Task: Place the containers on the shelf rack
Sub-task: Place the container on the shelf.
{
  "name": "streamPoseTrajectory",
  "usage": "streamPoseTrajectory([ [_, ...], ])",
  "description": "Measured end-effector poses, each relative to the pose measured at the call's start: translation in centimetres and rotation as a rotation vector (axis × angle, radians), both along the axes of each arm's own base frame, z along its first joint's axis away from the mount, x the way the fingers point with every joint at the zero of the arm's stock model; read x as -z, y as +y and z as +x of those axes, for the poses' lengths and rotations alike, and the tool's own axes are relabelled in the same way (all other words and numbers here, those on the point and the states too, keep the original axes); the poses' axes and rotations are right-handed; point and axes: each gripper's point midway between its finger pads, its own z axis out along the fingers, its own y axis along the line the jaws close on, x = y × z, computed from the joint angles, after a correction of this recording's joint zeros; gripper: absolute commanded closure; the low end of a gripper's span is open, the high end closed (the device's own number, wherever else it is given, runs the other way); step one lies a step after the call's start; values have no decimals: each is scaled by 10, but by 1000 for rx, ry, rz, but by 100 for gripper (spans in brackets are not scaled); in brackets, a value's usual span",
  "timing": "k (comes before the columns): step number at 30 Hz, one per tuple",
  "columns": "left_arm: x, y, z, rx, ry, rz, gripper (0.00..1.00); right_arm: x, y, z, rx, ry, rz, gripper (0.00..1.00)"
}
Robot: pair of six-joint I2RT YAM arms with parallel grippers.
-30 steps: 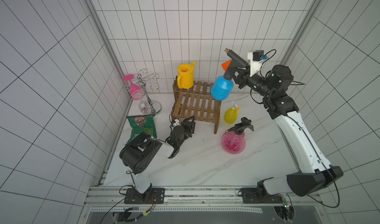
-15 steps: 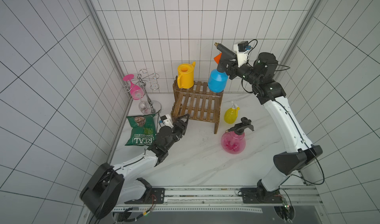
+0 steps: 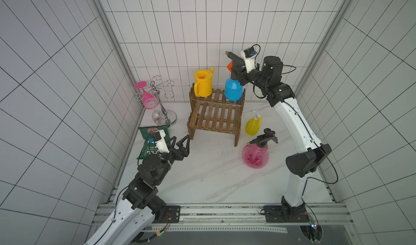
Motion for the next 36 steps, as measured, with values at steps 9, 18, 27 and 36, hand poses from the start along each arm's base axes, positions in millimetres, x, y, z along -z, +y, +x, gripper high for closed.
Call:
streamPoseTrajectory([
  [9, 10, -8, 6, 33, 49, 116, 10, 4, 0, 13, 49, 9, -23, 99],
  [18, 9, -11, 5, 54, 36, 157, 9, 9, 2, 12, 47, 34, -24, 82],
  [27, 9, -12, 4, 64, 26, 175, 9, 10, -1, 14, 73, 48, -11, 59],
  [36, 4, -12, 4, 69, 19, 172, 9, 13, -4, 12, 83, 63, -12, 29],
])
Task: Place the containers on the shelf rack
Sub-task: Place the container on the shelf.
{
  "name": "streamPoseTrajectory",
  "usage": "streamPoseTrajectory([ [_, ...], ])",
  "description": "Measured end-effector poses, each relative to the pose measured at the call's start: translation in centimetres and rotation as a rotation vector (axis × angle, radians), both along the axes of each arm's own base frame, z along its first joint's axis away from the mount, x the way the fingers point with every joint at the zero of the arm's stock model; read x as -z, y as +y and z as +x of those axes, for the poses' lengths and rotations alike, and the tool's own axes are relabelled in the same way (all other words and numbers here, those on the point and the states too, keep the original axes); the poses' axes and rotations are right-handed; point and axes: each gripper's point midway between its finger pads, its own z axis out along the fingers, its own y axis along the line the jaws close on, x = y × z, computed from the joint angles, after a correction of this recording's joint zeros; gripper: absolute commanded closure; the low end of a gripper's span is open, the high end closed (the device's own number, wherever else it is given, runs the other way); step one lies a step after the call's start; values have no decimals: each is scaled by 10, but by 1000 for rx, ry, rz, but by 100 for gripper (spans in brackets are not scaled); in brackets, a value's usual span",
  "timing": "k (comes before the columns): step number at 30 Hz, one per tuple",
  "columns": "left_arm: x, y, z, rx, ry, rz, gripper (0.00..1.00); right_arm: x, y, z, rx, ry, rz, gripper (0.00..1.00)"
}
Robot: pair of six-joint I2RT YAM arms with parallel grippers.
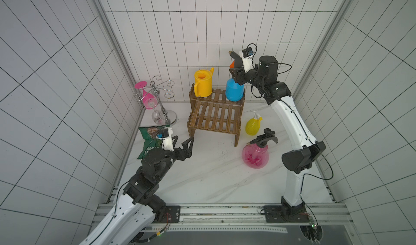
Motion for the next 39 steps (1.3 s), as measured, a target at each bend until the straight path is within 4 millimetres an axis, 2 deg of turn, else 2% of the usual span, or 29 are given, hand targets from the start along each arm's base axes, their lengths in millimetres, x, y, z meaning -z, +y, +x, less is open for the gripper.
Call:
streamPoseTrajectory([
  [7, -6, -1, -1, 7, -11, -9, 9, -5, -9, -10, 18, 3, 7, 9],
  [9, -6, -2, 0, 9, -11, -10, 9, -9, -12, -15, 20, -3, 13, 0],
  [15, -10, -4, -1, 21, -13, -21, 9, -23, -23, -30, 26, -18, 31, 1],
  [20, -29, -11, -3, 64, -51, -65, 9, -38, -38, -58, 23, -36, 46, 1],
  [23, -40, -19, -6, 109, -70, -92, 9, -46, -49, -84, 11, -50, 66, 1],
  [28, -54, -44, -11, 246, -95, -136, 11, -51, -73, -150, -51, -99, 175, 1],
  [32, -53, -73, -10, 366, -75, -153, 12, -37, -92, -210, -115, -125, 288, 1],
  [34, -49, -93, -13, 438, -58, -145, 13, -28, -98, -236, -153, -123, 331, 1],
  [37, -40, -125, -24, 548, -42, -98, 13, -7, -107, -265, -177, -93, 363, 1],
  [39, -37, -147, -33, 620, -48, -49, 12, 9, -117, -277, -156, -63, 377, 1],
])
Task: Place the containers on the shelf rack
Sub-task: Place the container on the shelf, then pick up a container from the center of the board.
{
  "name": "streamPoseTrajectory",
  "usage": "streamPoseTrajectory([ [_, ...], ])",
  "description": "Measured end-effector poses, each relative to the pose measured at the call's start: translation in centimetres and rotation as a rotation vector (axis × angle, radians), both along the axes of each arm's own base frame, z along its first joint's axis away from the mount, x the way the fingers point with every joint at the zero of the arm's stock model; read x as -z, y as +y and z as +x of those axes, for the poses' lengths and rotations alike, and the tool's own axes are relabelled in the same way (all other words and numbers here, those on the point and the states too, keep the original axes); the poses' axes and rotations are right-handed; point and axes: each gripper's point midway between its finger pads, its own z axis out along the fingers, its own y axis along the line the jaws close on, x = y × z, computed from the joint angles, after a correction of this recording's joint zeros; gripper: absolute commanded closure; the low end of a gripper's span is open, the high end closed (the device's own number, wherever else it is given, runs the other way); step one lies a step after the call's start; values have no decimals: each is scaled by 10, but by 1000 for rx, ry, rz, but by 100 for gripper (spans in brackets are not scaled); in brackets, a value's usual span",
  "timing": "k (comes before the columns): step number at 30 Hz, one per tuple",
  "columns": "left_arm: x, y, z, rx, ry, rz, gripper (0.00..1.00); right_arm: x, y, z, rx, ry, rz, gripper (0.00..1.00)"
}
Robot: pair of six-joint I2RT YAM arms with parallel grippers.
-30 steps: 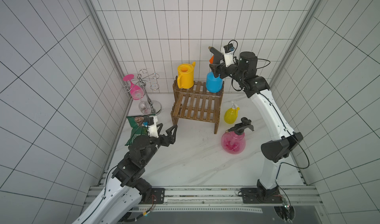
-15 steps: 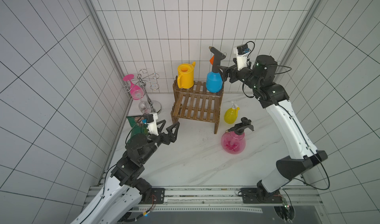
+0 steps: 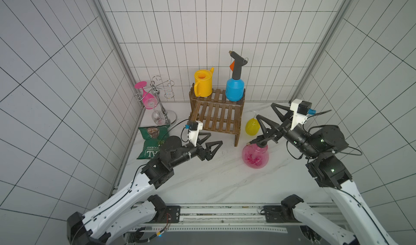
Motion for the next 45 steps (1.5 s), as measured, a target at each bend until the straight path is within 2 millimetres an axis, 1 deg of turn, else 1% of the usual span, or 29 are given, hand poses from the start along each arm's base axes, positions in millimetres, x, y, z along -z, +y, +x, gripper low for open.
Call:
streamPoseTrajectory([
  [4, 9, -46, -16, 135, -65, 102, 12, 28, -30, -15, 102, 77, 23, 1],
  [5, 13, -56, -19, 161, -79, 127, 12, 32, -39, -18, 131, 90, 30, 1],
  [6, 19, -71, -20, 195, -95, 162, 12, 38, -50, -22, 175, 110, 39, 1],
  [7, 24, -80, -20, 215, -101, 185, 12, 43, -59, -23, 215, 130, 42, 1],
  [10, 46, -105, -12, 248, -94, 252, 13, 58, -75, -21, 302, 187, 37, 1],
  [14, 73, -130, 5, 255, -65, 318, 13, 82, -84, -15, 369, 261, 7, 1],
  [17, 86, -141, 18, 231, -54, 350, 13, 93, -88, -12, 396, 293, -14, 1],
  [19, 89, -147, 27, 211, -56, 361, 15, 94, -89, -12, 403, 296, -16, 1],
  [23, 85, -161, 42, 186, -71, 362, 23, 95, -90, -12, 410, 296, -16, 1],
  [29, 84, -182, 56, 183, -81, 352, 35, 95, -91, -11, 419, 291, -22, 1],
  [34, 83, -196, 59, 212, -87, 340, 47, 95, -92, -11, 423, 285, -30, 1],
  [39, 81, -203, 58, 237, -92, 328, 50, 95, -92, -11, 425, 280, -37, 1],
  [45, 75, -208, 53, 280, -109, 309, 50, 95, -92, -10, 426, 279, -43, 1],
])
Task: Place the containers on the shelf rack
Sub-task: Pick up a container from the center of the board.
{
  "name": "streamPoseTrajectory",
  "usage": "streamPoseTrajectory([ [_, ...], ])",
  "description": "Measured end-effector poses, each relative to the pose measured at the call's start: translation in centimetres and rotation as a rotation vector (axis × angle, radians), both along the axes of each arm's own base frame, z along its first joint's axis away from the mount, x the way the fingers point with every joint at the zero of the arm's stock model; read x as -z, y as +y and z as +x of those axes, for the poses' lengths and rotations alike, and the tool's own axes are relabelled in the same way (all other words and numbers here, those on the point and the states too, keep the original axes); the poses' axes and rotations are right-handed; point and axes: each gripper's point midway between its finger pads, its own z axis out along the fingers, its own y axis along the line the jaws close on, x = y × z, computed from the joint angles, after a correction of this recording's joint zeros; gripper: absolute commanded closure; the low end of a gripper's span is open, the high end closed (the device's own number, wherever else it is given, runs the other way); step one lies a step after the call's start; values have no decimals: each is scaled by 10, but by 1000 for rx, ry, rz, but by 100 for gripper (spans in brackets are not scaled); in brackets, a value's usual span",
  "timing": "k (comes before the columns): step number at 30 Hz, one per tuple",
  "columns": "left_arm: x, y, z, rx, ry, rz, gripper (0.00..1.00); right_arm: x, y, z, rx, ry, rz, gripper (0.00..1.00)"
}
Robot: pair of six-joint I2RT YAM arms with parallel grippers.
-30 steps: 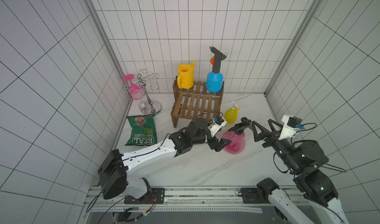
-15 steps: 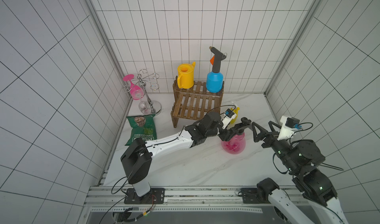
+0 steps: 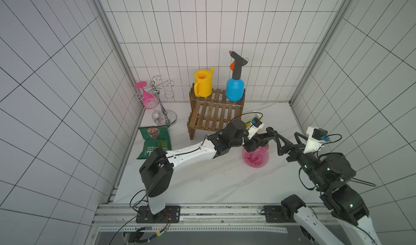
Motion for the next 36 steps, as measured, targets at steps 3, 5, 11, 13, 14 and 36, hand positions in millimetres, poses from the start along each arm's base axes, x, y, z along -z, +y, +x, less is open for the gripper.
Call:
streamPoseTrajectory([
  [3, -2, -3, -4, 34, -5, -12, 51, 0, 0, 0, -1, 1, -4, 1],
  [5, -2, -5, -7, 51, -7, -14, 55, 1, 1, 1, -1, 3, -6, 1],
  [11, -2, -6, -11, 83, -20, -14, 67, 3, 2, 3, -1, 8, -15, 1],
  [13, -2, -6, -11, 86, -23, -13, 71, 3, 2, 4, -1, 10, -18, 1],
  [14, -2, -6, -11, 89, -24, -13, 74, 4, 2, 4, -1, 11, -19, 1],
  [36, -36, 147, -35, 103, -38, 16, 100, -7, 41, -3, -221, -16, -115, 1],
])
